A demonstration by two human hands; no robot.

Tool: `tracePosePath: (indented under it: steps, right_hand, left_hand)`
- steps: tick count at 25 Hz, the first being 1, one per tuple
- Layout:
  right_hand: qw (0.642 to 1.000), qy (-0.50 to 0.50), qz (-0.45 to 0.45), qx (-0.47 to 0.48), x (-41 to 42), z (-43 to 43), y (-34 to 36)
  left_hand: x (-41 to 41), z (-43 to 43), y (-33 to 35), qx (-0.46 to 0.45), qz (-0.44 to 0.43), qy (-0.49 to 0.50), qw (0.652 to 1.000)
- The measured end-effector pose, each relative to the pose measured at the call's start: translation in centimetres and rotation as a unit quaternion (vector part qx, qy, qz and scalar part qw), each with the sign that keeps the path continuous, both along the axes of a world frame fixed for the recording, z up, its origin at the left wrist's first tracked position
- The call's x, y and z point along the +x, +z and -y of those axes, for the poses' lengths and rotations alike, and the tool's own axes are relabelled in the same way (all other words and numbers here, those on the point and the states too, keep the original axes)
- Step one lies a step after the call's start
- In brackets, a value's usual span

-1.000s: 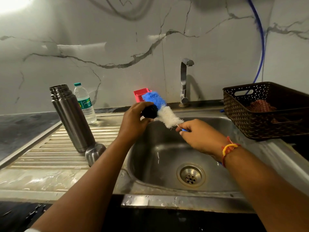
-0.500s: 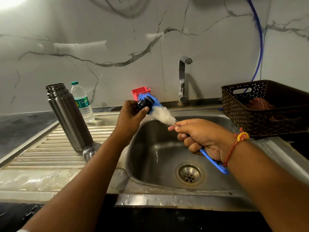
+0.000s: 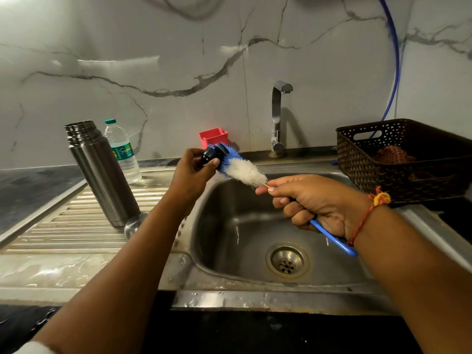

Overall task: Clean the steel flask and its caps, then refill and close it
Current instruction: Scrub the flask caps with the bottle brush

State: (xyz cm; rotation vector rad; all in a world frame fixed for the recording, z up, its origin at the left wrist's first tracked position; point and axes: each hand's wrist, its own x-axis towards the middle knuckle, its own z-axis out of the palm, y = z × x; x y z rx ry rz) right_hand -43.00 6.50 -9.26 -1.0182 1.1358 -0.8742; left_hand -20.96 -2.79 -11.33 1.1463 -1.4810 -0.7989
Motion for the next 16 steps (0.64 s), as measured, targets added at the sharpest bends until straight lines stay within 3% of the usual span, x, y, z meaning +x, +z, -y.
tracePosePath:
  steps: [3,7,10,16]
  right_hand:
    - [1.0,-0.017,-0.025,0.0,0.2,0.1,-0.3]
    - [0.999,-0.011,-0.03,-0.001,-0.2,0.1,-0.1]
    - [0.996,-0.024,-0.079,-0.014,-0.2,0.3,-0.7]
    - [0.96,-0.097,-0.233,-0.119,-0.1,1.0,-1.2]
  left_hand:
    - [-0.3,-0.3,-0.2,0.02,0.074,-0.036,0.996]
    - [-0.5,0.1,-0.1,0.014,0.062,-0.008,0.998]
    - [-0.6,0.1,-0.4,0.042,0.09,-0.054,0.994]
    - [0.3,-0.4,0.3,0.086,-0.134,-0.08,0.984]
